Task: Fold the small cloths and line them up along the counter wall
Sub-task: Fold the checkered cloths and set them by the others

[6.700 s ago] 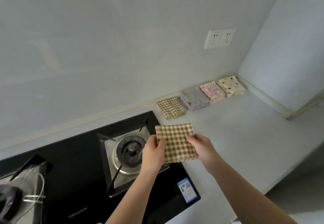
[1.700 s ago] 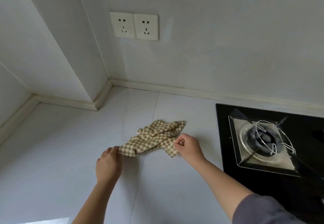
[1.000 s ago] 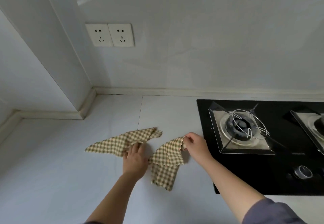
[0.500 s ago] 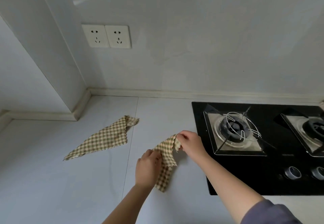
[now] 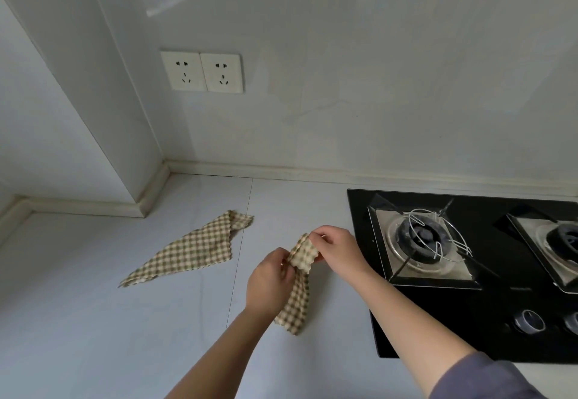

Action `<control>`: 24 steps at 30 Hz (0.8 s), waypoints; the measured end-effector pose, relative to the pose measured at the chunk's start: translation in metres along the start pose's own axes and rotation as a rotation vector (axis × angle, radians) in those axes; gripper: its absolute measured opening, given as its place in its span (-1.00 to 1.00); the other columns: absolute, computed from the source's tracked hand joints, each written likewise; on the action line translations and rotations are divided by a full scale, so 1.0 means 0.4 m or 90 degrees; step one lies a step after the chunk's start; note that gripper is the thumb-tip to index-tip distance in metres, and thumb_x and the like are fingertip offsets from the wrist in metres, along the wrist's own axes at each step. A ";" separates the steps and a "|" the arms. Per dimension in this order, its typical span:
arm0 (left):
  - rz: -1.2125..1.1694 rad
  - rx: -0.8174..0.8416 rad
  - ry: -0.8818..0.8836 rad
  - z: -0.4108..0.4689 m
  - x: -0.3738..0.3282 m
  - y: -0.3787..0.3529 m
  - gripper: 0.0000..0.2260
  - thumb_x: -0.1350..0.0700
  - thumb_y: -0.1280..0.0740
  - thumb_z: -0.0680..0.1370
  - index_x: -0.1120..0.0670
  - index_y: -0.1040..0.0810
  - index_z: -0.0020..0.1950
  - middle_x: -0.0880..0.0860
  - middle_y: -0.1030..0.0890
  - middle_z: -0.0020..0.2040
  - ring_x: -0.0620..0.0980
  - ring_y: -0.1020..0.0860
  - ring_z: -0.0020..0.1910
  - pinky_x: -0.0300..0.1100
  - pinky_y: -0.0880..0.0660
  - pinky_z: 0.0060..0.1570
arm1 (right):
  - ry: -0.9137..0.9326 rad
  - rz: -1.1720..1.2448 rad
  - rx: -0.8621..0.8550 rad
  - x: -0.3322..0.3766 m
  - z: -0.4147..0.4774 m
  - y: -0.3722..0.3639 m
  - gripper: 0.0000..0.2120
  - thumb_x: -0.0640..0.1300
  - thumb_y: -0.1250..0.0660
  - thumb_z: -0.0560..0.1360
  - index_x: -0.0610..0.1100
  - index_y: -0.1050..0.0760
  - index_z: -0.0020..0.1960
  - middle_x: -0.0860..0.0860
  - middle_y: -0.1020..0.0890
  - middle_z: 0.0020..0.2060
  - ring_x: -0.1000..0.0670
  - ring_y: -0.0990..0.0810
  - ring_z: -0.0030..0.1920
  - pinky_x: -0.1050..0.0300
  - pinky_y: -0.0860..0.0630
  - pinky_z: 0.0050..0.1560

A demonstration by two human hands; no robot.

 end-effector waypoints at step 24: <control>-0.417 0.045 0.164 0.060 -0.009 0.299 -0.84 0.22 -0.24 0.60 0.11 -0.60 -0.09 -0.01 -0.66 -0.23 -0.11 -0.61 -0.24 -0.29 -0.51 -0.29 | -0.003 0.067 0.107 0.052 -0.013 0.163 -0.90 -0.14 -0.30 0.56 -0.06 -0.59 -0.02 0.00 -0.60 -0.20 0.06 -0.54 -0.18 0.23 -0.45 -0.24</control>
Point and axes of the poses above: each hand's wrist, its own z-axis towards the middle knuckle, its own y-axis out of the back of the hand, x = y × z, the point moved 3 cm from there along z, towards the middle knuckle
